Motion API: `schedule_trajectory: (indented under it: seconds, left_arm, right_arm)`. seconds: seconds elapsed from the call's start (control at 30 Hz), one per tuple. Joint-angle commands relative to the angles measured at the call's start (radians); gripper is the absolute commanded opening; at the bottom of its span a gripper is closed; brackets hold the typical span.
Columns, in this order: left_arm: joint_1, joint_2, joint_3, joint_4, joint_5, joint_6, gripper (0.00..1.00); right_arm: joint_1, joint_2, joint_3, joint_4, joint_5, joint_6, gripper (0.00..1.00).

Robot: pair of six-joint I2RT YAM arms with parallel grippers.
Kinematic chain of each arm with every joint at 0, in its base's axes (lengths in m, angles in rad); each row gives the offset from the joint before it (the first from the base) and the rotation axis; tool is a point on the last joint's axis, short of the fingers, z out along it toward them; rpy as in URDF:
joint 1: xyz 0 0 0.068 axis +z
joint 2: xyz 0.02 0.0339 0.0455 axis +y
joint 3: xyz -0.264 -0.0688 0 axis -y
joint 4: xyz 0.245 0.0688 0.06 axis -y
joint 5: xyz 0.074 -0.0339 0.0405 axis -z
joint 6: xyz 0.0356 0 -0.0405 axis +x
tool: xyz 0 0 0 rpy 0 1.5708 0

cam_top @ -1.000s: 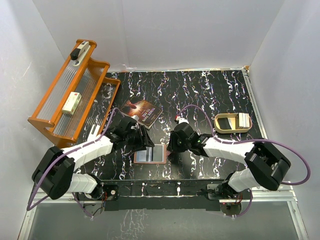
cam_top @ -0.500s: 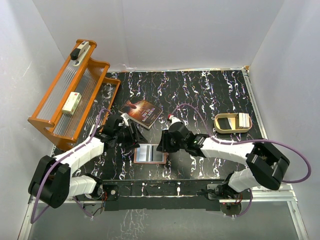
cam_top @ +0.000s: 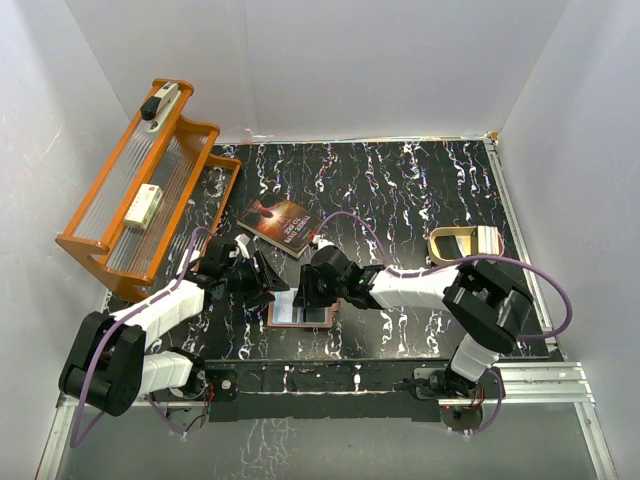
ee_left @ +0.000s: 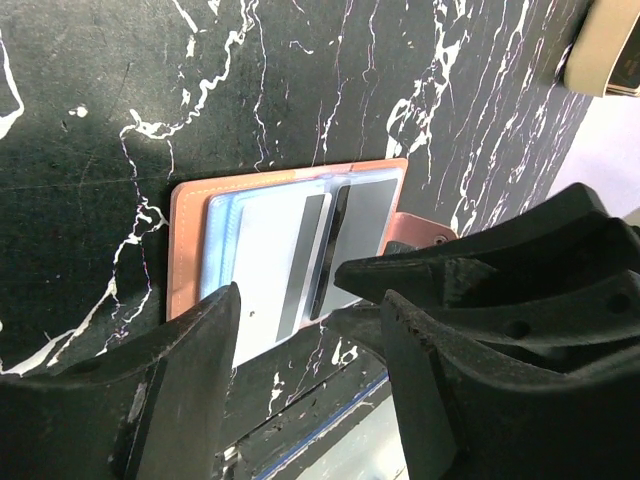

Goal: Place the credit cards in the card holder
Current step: Turn over the card slot in the card holder.

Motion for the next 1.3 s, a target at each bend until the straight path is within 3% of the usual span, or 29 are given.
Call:
schedule_trajectory:
  seconds: [0.0, 0.07, 0.53, 0.77, 1.13, 1.27]
  left_arm:
    - [0.01, -0.003, -0.005, 0.0, 0.025, -0.002, 0.56]
    - [0.01, 0.007, -0.007, 0.009, 0.03, 0.0, 0.56]
    - [0.01, 0.065, -0.012, 0.026, 0.047, 0.024, 0.56]
    - [0.01, 0.076, -0.03, 0.084, 0.085, 0.007, 0.56]
    - [0.01, 0.064, -0.046, 0.176, 0.191, -0.062, 0.41]
    - [0.01, 0.045, -0.048, 0.232, 0.236, -0.116, 0.42]
  right_arm:
    - [0.004, 0.028, 0.033, 0.044, 0.012, 0.002, 0.28]
    - [0.004, 0.045, 0.024, 0.046, 0.02, 0.0, 0.28]
    - [0.004, 0.097, 0.007, -0.029, 0.09, -0.019, 0.0]
    - [0.004, 0.097, 0.007, -0.038, 0.094, -0.028, 0.0]
    - [0.004, 0.097, 0.002, -0.019, 0.069, -0.033, 0.0]
    - [0.003, 0.079, 0.031, -0.04, 0.069, -0.048, 0.1]
